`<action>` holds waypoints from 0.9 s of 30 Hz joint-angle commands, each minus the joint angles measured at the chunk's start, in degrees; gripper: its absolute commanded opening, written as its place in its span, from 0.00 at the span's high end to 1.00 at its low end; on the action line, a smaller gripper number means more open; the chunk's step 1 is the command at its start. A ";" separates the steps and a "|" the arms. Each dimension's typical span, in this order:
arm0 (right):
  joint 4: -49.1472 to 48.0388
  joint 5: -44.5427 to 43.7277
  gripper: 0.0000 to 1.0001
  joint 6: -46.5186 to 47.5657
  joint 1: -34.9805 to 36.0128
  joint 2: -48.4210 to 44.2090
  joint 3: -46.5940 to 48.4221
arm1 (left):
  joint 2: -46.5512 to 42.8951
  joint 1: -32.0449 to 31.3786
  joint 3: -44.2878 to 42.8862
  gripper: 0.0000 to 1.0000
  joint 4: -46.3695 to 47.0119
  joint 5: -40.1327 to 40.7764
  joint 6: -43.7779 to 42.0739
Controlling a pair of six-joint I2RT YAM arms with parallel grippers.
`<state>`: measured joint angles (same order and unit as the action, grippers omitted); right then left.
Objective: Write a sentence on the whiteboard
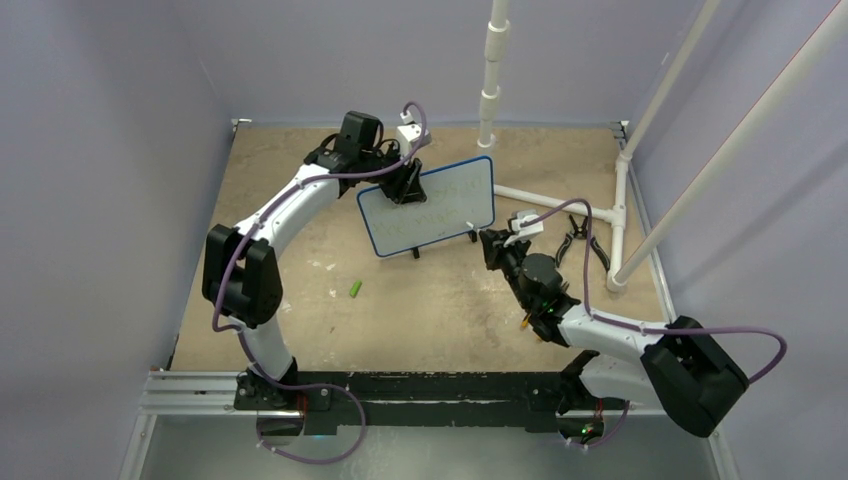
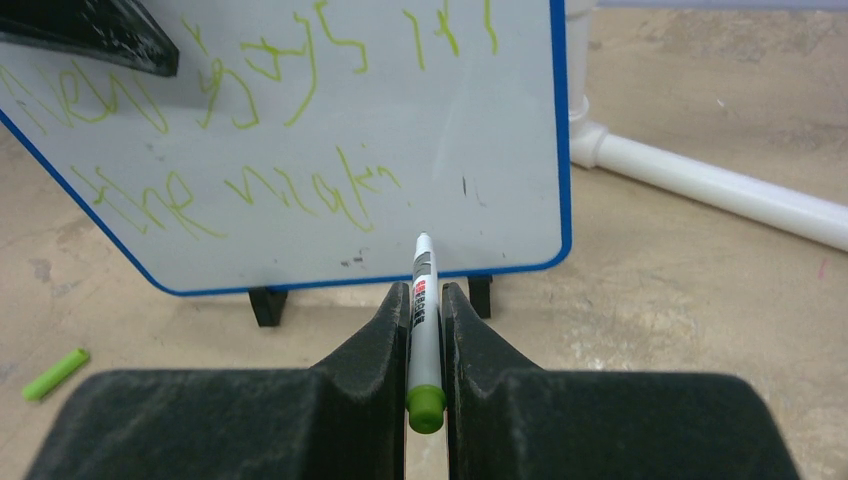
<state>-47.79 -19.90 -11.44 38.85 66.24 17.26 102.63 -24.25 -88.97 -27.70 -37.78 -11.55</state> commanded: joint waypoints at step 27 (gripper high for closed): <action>-10.26 1.82 1.00 3.81 -2.17 5.18 4.57 | 3.57 -0.75 -7.79 0.96 -6.84 1.68 -1.81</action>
<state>-55.29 -18.48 -8.49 37.04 71.72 19.94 106.17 -24.88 -96.42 -34.09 -35.62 -11.33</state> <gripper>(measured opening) 0.137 0.109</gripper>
